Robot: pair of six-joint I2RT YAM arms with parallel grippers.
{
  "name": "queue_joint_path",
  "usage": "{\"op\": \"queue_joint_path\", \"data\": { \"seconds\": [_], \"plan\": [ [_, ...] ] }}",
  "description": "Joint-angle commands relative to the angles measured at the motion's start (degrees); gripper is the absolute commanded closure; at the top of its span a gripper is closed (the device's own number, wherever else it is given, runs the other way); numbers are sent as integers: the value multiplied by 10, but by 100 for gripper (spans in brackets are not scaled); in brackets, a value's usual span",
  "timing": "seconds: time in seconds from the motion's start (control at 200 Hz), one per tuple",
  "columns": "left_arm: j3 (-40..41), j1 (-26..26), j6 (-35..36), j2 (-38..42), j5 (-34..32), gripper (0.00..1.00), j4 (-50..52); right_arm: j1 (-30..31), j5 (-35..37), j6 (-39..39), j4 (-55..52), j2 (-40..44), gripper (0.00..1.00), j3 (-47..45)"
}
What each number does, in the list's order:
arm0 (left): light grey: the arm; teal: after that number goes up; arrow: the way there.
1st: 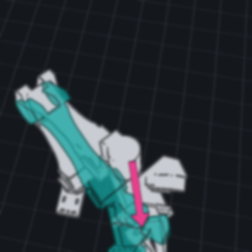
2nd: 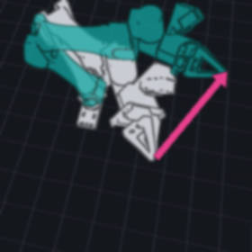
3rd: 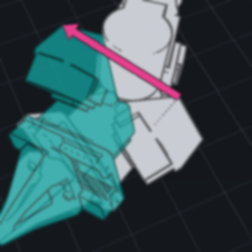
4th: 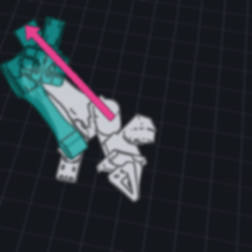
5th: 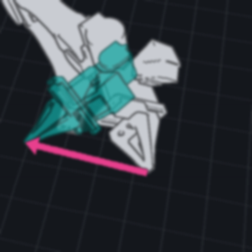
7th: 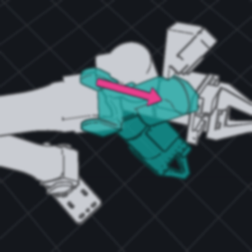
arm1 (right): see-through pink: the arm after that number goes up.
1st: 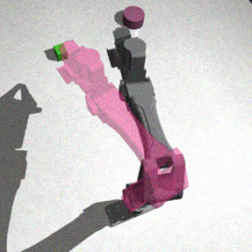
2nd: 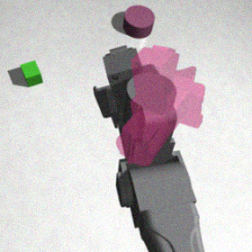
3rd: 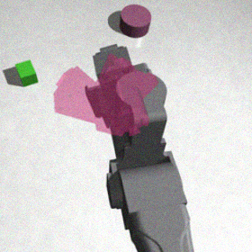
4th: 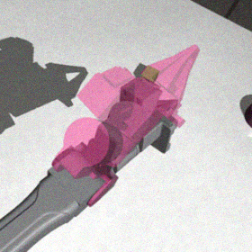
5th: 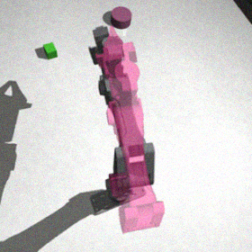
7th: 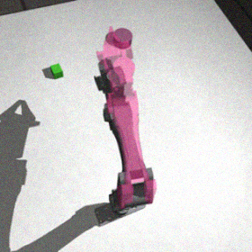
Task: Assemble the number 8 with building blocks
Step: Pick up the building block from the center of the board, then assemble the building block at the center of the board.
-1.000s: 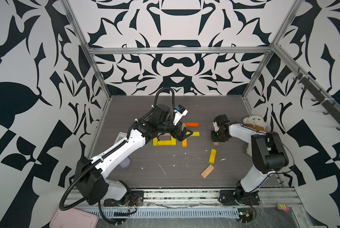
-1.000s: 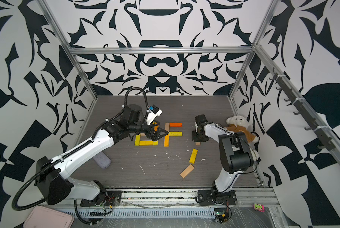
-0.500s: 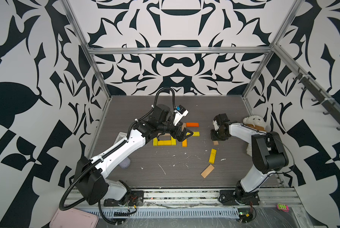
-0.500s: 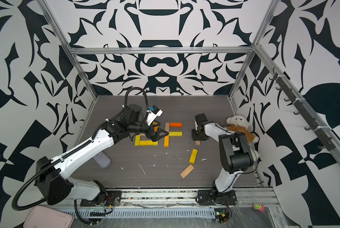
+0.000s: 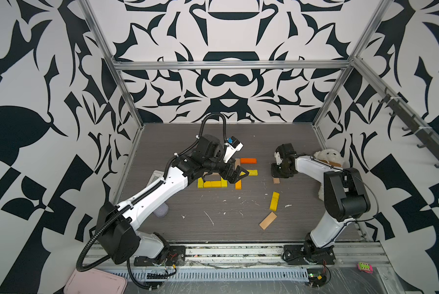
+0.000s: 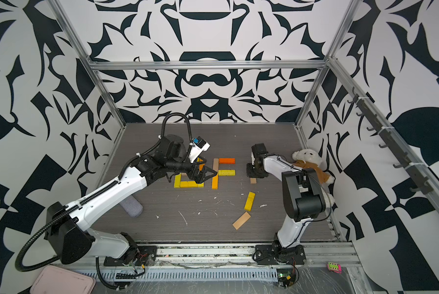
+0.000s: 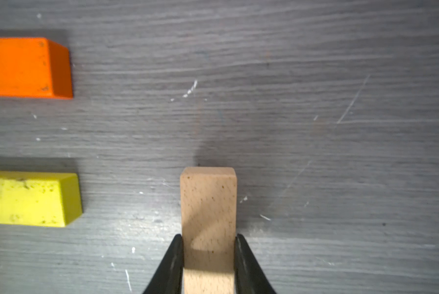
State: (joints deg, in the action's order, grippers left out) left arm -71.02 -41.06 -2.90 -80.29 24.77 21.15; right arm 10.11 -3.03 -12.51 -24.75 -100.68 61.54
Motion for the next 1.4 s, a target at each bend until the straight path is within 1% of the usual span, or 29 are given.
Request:
{"op": "queue_joint_path", "data": {
  "seconds": [0.0,0.055,0.225,0.28,0.415,0.625,0.905,1.395],
  "plan": [
    [-10,-1,13,20,2,0,13,0,-22,-27,7,-4,71,27],
    [1,-2,11,30,9,1,-5,0,-25,-33,6,-11,72,33],
    [9,-3,-5,43,-29,1,-14,4,-43,-51,11,-31,72,55],
    [6,-4,-7,38,-30,1,-11,6,-50,-57,15,-38,73,62],
    [-9,-15,-1,21,-41,1,13,14,-61,-67,19,-58,73,84],
    [-7,-35,24,28,-68,1,21,27,-69,-79,22,-90,73,117],
    [-3,-36,25,36,-50,1,18,42,-69,-92,27,-118,73,146],
    [-7,-37,27,28,-54,1,23,55,-67,-95,24,-135,74,165]
  ]
}}
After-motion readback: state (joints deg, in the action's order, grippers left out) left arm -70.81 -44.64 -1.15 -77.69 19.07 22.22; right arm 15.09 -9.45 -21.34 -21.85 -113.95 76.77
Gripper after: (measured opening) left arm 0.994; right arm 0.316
